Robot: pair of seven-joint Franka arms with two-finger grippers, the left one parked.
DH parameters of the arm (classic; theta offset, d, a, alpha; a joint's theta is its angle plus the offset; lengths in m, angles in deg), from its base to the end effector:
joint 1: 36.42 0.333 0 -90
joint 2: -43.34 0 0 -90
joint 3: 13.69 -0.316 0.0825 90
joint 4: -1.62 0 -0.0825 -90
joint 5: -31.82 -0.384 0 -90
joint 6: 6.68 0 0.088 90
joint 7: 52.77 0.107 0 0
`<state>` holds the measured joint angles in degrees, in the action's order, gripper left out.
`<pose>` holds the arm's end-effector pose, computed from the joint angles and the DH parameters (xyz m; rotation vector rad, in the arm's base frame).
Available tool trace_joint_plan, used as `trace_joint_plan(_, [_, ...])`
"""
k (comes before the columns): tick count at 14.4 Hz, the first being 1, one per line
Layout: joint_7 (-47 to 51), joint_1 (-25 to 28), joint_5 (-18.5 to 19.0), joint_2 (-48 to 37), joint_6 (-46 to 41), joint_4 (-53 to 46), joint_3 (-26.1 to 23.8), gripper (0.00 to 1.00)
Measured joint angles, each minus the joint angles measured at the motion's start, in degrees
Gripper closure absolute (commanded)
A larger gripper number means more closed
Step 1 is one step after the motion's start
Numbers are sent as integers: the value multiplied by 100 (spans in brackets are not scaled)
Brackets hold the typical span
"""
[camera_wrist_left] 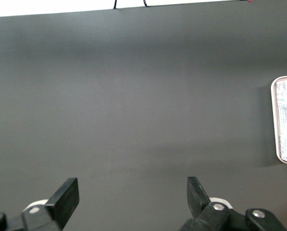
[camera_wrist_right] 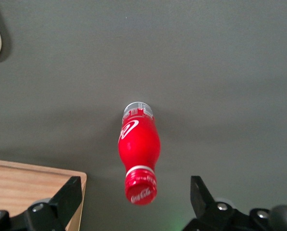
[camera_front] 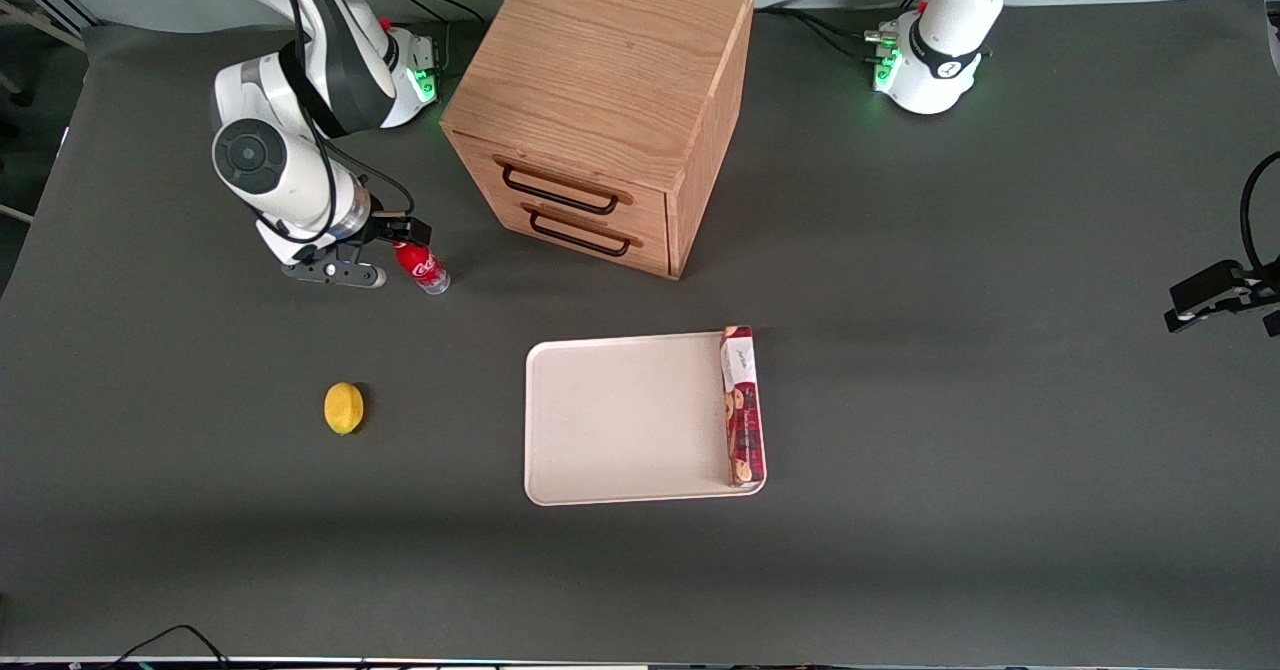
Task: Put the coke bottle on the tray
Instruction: 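Lower the right gripper onto the red Coca-Cola bottle and close it, then carry the held bottle over the white tray and lower it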
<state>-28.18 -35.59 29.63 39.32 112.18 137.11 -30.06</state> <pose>0.4438 0.1392 0.3366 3.0469 -0.2352 -0.3255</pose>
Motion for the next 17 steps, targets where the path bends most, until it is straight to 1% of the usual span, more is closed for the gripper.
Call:
trace_joint_plan(1, [37,-2,0,-11,154,148,-9,11])
trace_joint_plan(4, [136,-4,0,-46,324,388,-112,53])
trace_joint_plan(5, [171,-4,0,-61,332,405,-133,69])
trace_joint_plan(6, [187,-4,0,-72,331,409,-141,82])
trace_joint_plan(8, [190,-4,-1,-97,325,411,-142,89])
trace_joint_plan(13, [190,-7,-20,-198,207,315,-149,89])
trace_joint_plan(14, [186,-13,-19,-235,-36,125,-149,89])
trace_joint_plan(16, [107,-31,-16,-317,-806,-605,-135,90])
trace_joint_plan(17, [41,-42,-16,-342,-1223,-1075,-131,93])
